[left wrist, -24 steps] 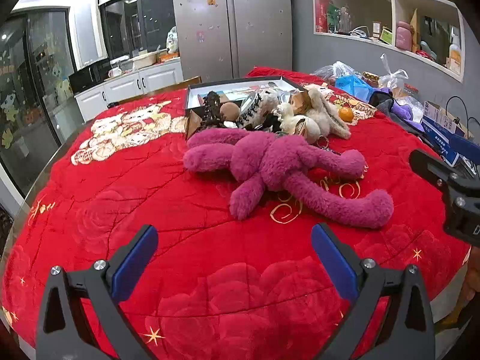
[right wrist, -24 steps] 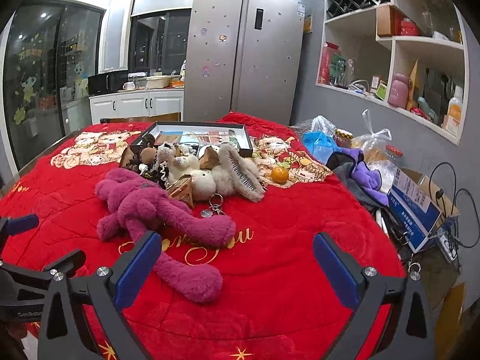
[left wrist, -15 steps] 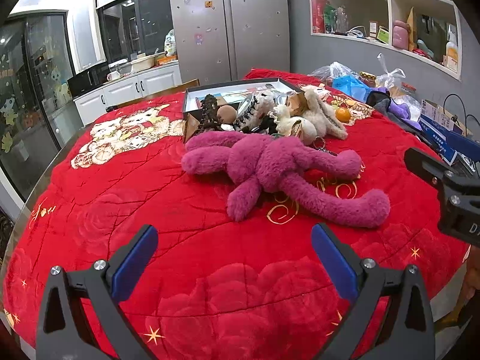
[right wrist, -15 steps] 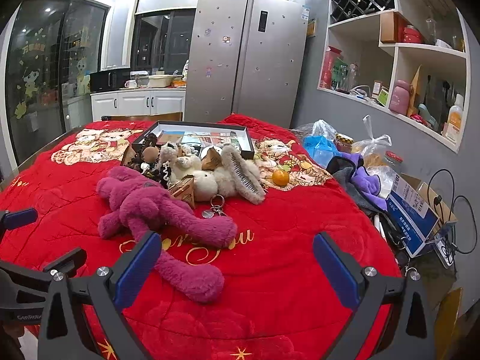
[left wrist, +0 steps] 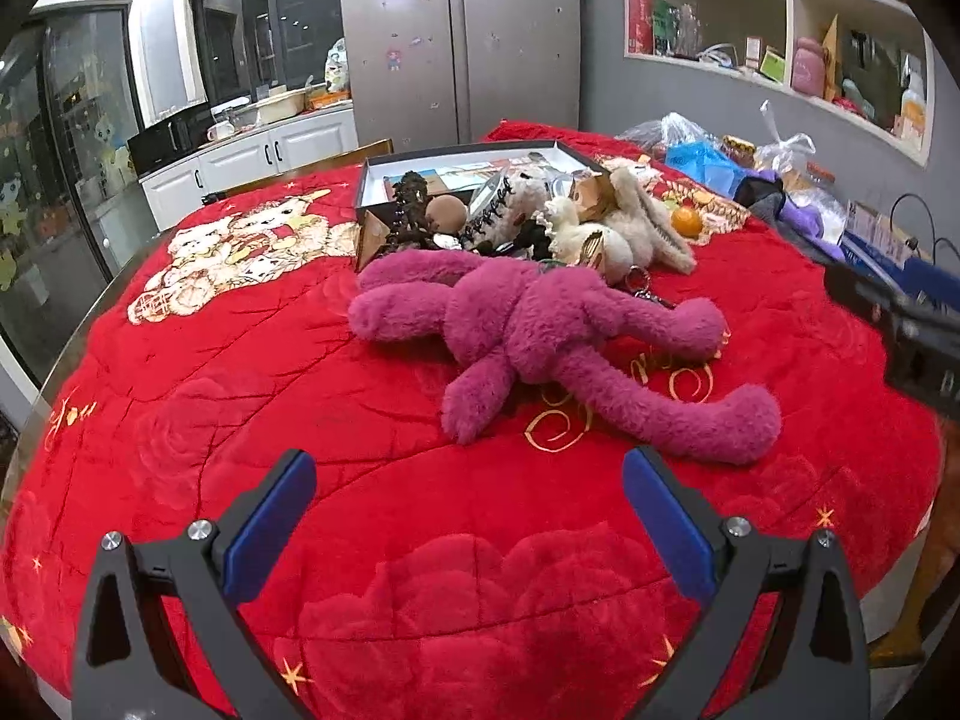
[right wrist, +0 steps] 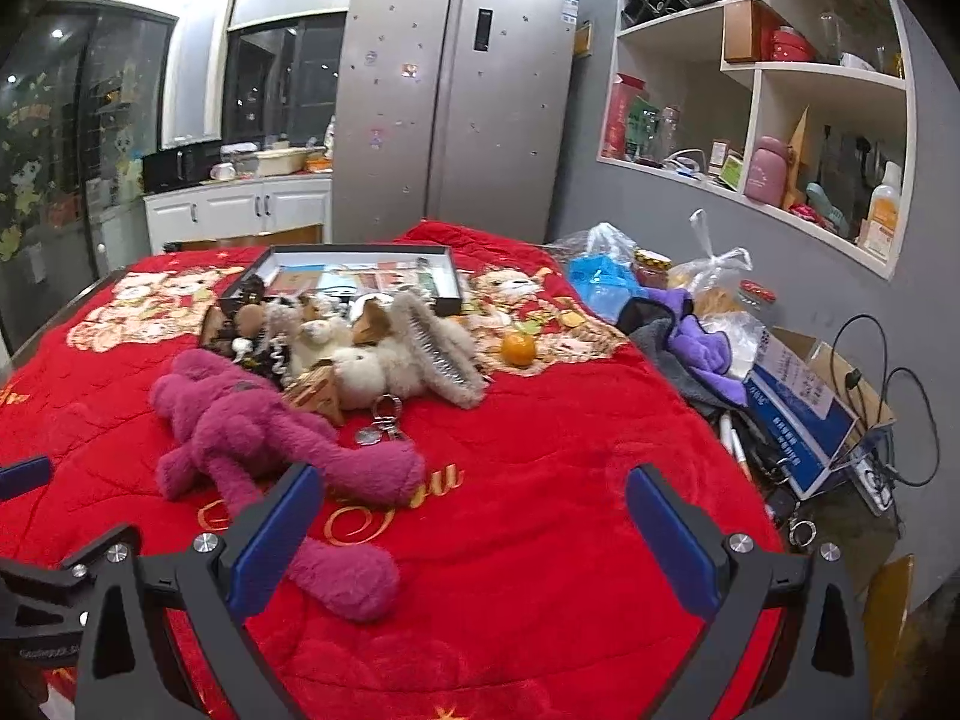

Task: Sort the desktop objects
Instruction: 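Move both tools toward the pile of items on the bedspread, then grasp the mandarin with the right tool while the left tool grasps the pink plush toy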

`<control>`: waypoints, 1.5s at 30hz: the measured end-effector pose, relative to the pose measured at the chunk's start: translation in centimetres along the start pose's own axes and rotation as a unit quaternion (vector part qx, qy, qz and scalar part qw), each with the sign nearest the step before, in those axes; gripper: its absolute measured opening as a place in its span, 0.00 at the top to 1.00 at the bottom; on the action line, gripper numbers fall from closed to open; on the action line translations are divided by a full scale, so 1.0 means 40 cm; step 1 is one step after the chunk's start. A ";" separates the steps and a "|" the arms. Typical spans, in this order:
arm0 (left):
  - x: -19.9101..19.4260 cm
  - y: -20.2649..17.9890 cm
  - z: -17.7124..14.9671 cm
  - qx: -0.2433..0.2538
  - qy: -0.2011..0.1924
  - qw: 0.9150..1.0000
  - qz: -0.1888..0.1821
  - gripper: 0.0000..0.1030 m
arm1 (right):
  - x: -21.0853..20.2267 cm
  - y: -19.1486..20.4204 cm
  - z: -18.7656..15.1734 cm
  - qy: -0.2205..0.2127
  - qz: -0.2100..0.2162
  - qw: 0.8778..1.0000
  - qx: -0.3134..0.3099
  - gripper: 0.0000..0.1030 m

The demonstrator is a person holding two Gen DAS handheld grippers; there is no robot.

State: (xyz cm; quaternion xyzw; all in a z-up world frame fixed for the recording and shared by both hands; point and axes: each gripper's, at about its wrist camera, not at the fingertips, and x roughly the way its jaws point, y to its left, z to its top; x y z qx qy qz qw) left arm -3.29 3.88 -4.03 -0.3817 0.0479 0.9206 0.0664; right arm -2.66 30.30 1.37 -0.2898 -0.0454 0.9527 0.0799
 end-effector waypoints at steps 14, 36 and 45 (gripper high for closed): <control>0.127 -0.008 0.077 0.012 0.025 0.999 -0.024 0.00 | 0.139 -0.040 0.116 0.019 -0.030 0.999 0.019 0.00; 0.378 -0.046 0.131 0.022 0.082 0.995 -0.054 0.00 | 0.626 -0.123 0.209 0.120 -0.004 0.992 0.031 0.00; 0.375 -0.040 0.129 0.021 0.081 0.995 -0.052 0.00 | 0.705 -0.138 0.187 0.118 0.000 0.992 0.052 0.00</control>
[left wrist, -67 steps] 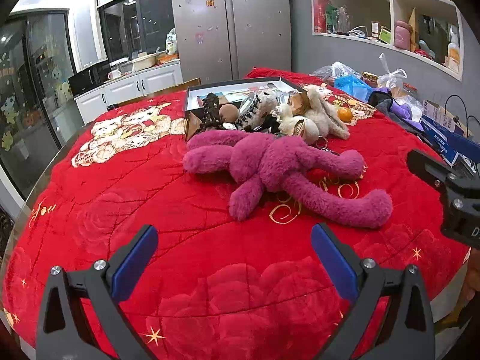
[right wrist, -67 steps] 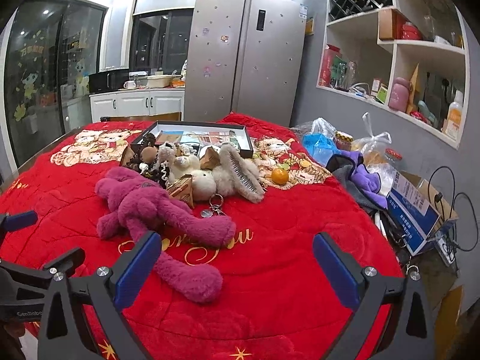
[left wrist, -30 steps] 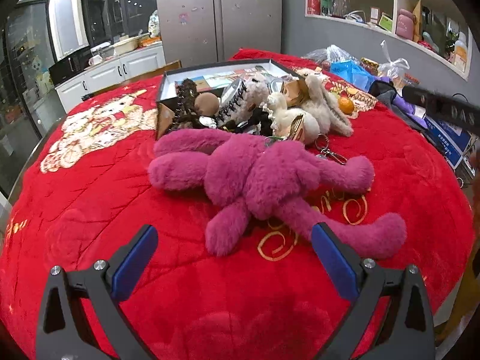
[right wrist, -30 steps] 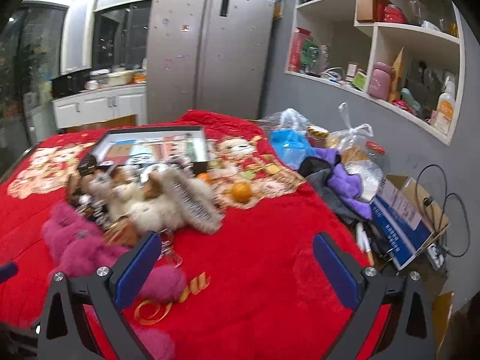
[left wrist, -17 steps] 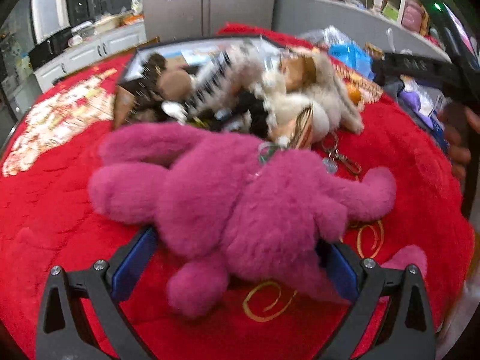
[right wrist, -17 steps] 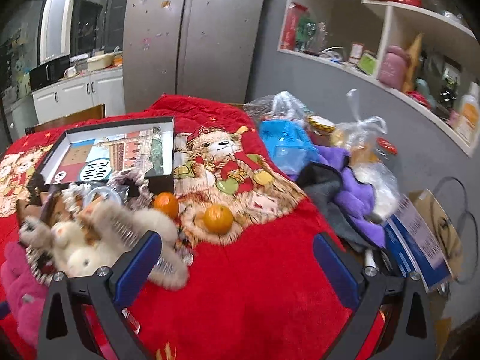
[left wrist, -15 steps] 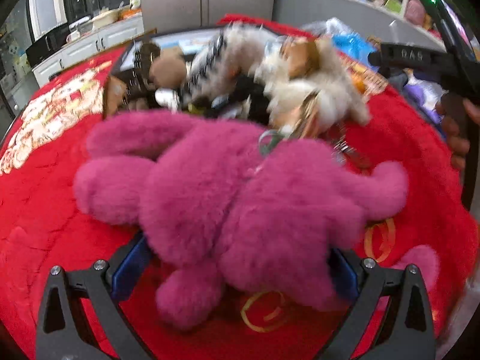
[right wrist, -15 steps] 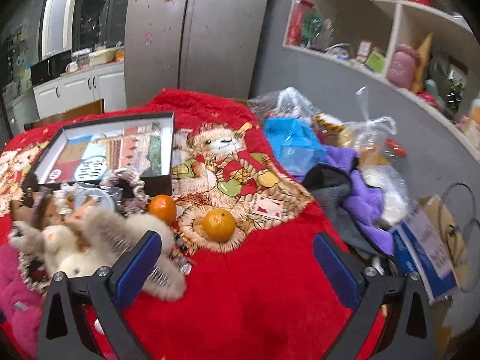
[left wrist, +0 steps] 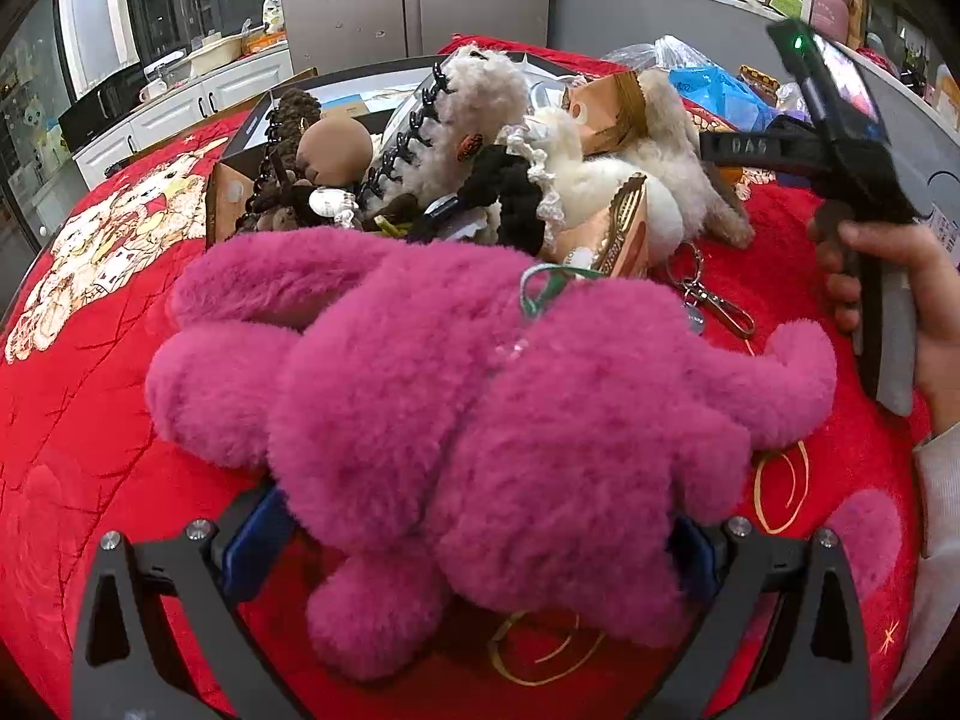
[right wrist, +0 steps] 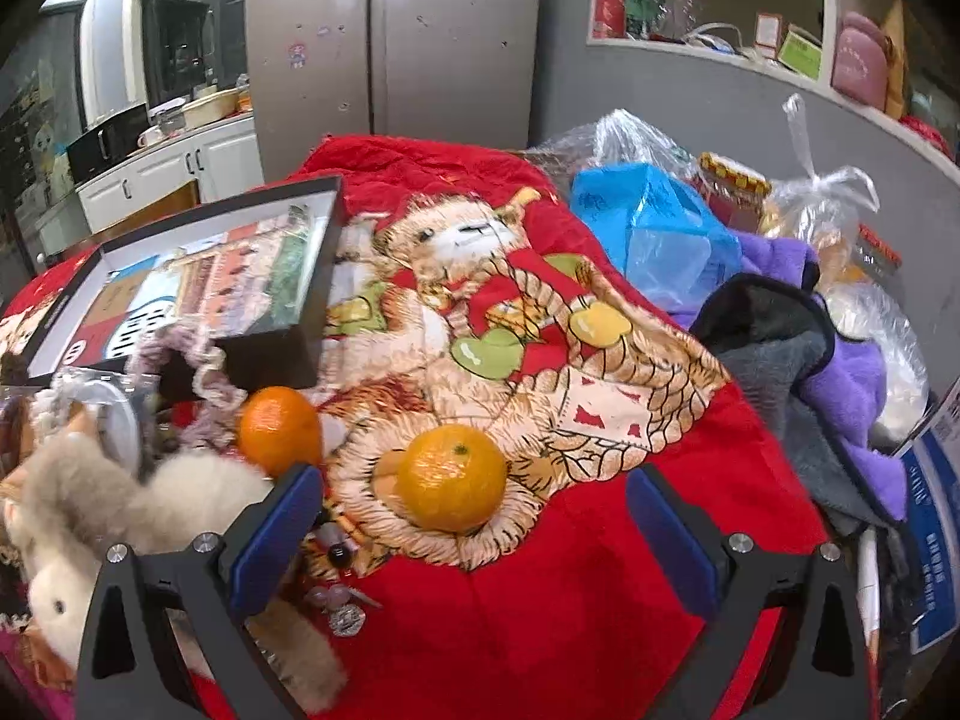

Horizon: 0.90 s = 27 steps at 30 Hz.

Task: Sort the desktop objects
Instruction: 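Grasp the mandarin with the right tool while the left tool grasps the pink plush toy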

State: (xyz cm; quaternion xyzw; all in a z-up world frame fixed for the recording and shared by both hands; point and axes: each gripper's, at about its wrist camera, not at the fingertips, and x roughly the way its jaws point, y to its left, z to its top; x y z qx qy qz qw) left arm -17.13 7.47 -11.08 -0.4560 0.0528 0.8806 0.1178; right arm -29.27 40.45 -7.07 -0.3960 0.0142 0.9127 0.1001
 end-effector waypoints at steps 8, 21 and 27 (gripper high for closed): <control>-0.002 -0.008 0.003 -0.002 -0.004 1.000 0.000 0.04 | 0.055 -0.032 -0.011 0.043 0.003 0.998 0.034 0.22; -0.028 -0.014 0.001 -0.005 -0.030 0.999 -0.014 0.36 | 0.034 -0.004 -0.013 0.028 -0.013 1.000 0.005 0.62; -0.052 -0.003 -0.005 -0.021 -0.049 0.998 -0.021 0.38 | 0.017 0.017 -0.019 0.025 -0.021 0.999 -0.010 0.62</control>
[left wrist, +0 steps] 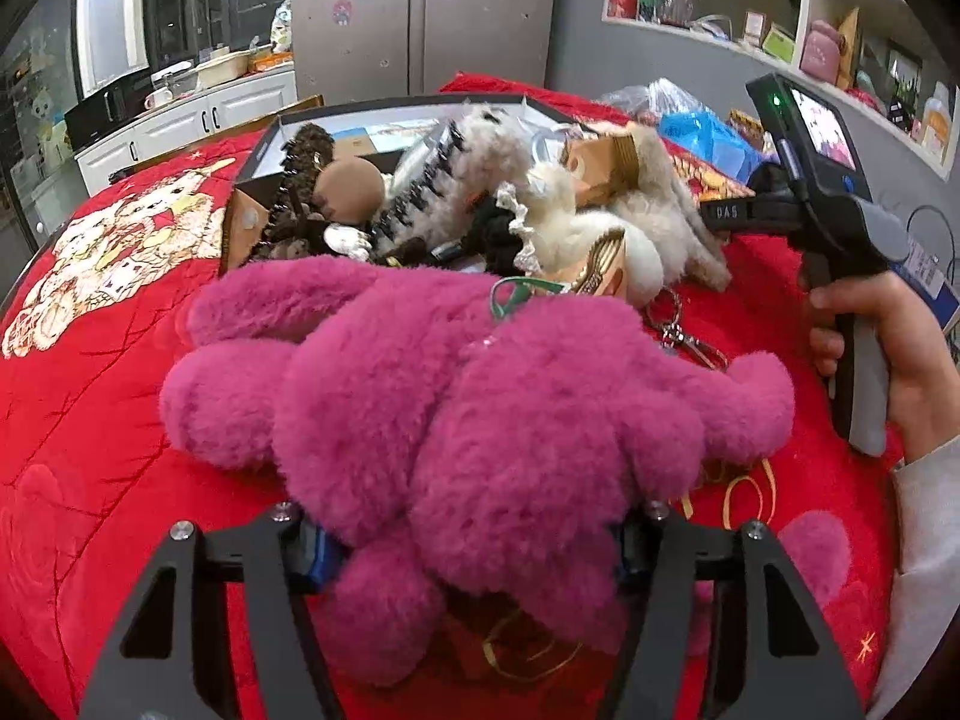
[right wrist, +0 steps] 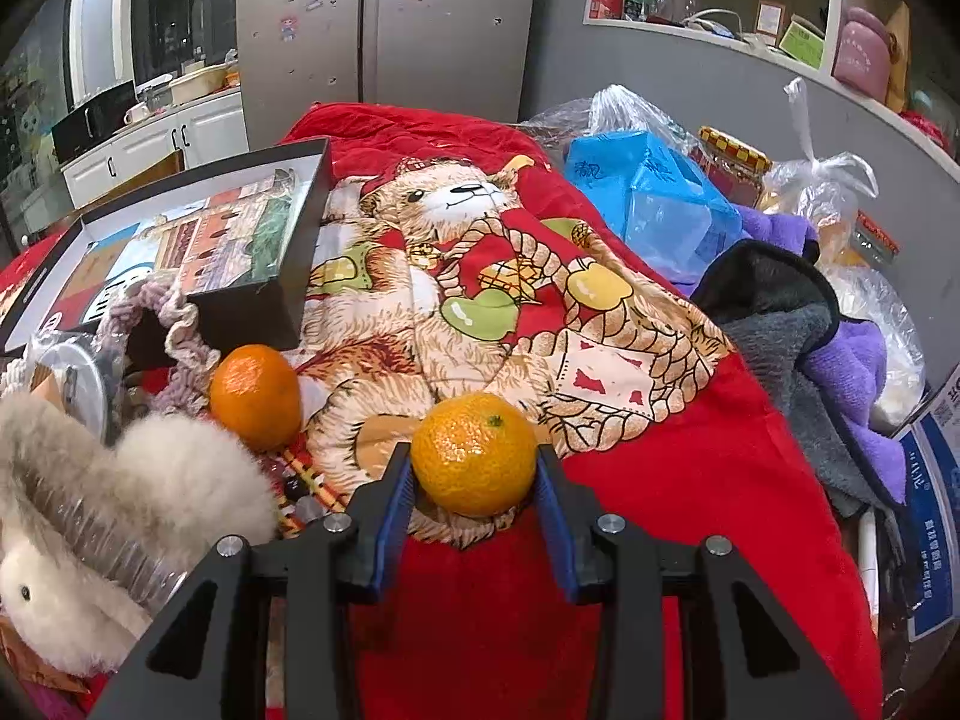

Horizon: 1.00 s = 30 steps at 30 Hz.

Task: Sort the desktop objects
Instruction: 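Grasp the mandarin with the right tool while the left tool grasps the pink plush toy, then carry the mandarin with the right tool while the left tool carries the plush toward the picture box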

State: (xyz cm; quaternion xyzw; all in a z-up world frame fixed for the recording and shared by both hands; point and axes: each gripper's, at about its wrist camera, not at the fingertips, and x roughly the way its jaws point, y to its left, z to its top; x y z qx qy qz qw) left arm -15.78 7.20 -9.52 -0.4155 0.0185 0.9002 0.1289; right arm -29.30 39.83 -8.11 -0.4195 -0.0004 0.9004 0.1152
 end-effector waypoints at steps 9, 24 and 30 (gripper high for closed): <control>-0.054 0.007 0.008 0.001 -0.036 0.999 0.016 0.39 | -0.078 0.030 0.007 -0.030 0.006 1.000 -0.004 0.62; -0.191 0.058 0.032 -0.008 -0.090 0.995 0.044 0.39 | -0.232 0.084 0.010 -0.075 0.037 0.996 -0.007 0.62; -0.226 0.075 0.042 -0.016 -0.099 0.994 0.046 0.39 | -0.329 0.121 0.022 -0.110 0.049 0.992 -0.024 0.62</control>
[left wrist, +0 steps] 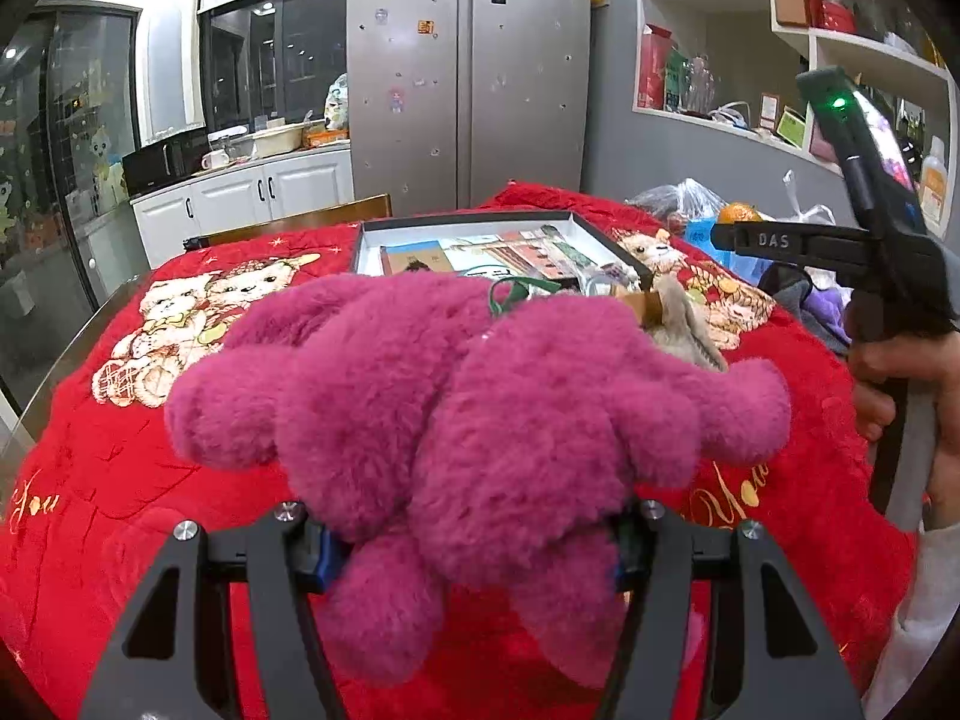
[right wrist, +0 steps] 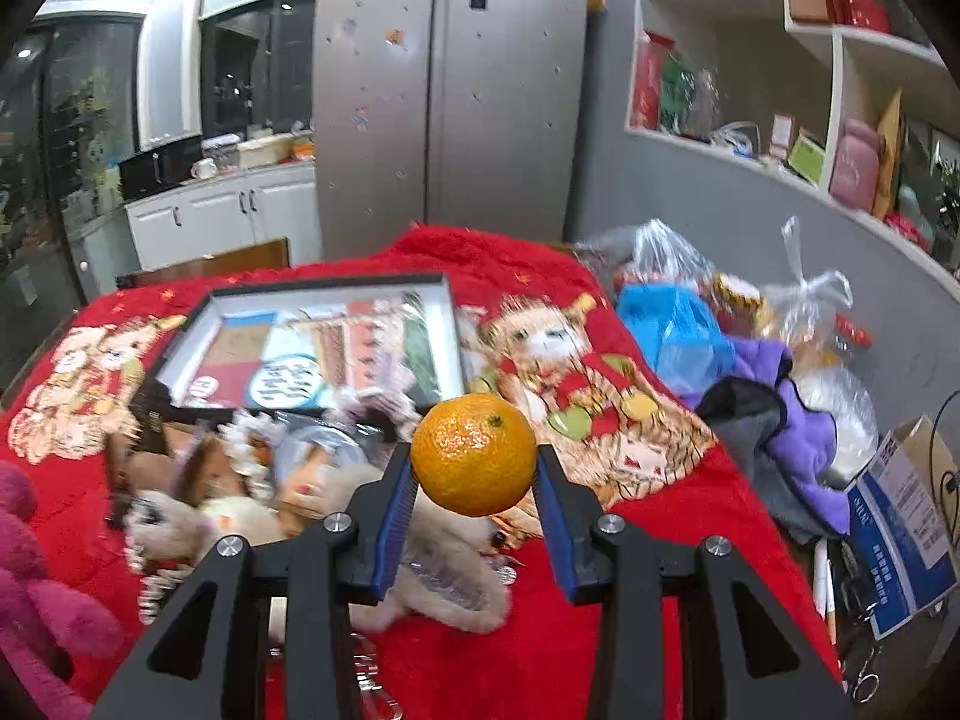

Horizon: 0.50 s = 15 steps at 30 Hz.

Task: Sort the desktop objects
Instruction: 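Carry the mandarin with the right tool while the left tool carries the plush toward the picture box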

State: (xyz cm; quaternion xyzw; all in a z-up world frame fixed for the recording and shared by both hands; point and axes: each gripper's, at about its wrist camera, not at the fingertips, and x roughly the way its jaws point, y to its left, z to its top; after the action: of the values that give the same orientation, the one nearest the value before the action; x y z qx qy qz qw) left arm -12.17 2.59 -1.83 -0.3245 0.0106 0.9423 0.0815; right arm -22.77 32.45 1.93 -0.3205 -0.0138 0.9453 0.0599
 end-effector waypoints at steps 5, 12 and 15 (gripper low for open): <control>-0.016 0.018 0.020 -0.009 0.002 1.000 0.003 0.39 | -0.061 0.057 0.027 -0.018 0.017 1.000 -0.007 0.62; -0.062 0.024 0.048 -0.002 -0.015 1.000 0.015 0.39 | -0.131 0.155 0.058 -0.046 0.050 0.997 -0.035 0.62; -0.080 0.029 0.066 -0.002 -0.022 1.000 0.022 0.39 | -0.151 0.186 0.066 -0.052 0.063 0.996 -0.043 0.62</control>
State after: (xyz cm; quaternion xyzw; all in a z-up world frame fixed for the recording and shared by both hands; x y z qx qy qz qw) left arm -11.51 1.16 2.17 -0.3033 0.0144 0.9508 0.0606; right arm -20.39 24.35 7.20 -0.2732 -0.0371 0.9611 -0.0147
